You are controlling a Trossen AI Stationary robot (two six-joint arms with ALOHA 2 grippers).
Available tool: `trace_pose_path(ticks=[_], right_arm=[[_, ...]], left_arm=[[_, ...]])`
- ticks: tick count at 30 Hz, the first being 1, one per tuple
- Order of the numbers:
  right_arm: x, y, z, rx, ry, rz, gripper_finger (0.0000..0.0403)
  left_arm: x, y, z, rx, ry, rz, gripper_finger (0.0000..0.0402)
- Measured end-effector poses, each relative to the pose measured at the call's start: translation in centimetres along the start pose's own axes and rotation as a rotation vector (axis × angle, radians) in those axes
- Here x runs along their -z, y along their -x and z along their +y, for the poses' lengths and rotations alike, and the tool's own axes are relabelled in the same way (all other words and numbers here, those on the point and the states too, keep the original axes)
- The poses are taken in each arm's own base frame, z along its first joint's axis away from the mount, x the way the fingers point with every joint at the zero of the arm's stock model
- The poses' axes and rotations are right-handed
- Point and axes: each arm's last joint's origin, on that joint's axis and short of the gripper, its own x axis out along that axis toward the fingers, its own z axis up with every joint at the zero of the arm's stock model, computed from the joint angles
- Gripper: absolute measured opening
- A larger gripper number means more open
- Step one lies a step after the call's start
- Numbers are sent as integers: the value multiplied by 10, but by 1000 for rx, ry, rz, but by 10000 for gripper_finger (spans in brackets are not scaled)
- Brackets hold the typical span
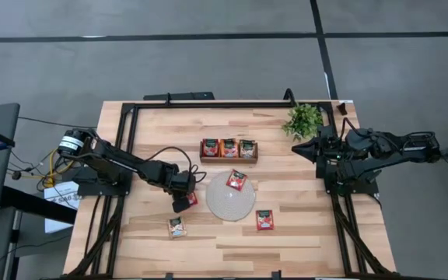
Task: Pick & Place Tea
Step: Put the red tea bag into the left section of the wooden organizer
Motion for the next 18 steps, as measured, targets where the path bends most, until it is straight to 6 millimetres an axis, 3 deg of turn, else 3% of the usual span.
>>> trace_pose_path(ticks=[3,11,18], right_arm=[[0,0,0,0,0,0,17],[0,0,0,0,-2,0,17],[0,0,0,0,-3,0,17]], left_arm=[[0,0,1,-13,4,-8,7],[-2,10,1,-55,8,-45,0],[-21,44,-1,-262,-84,-142,0]])
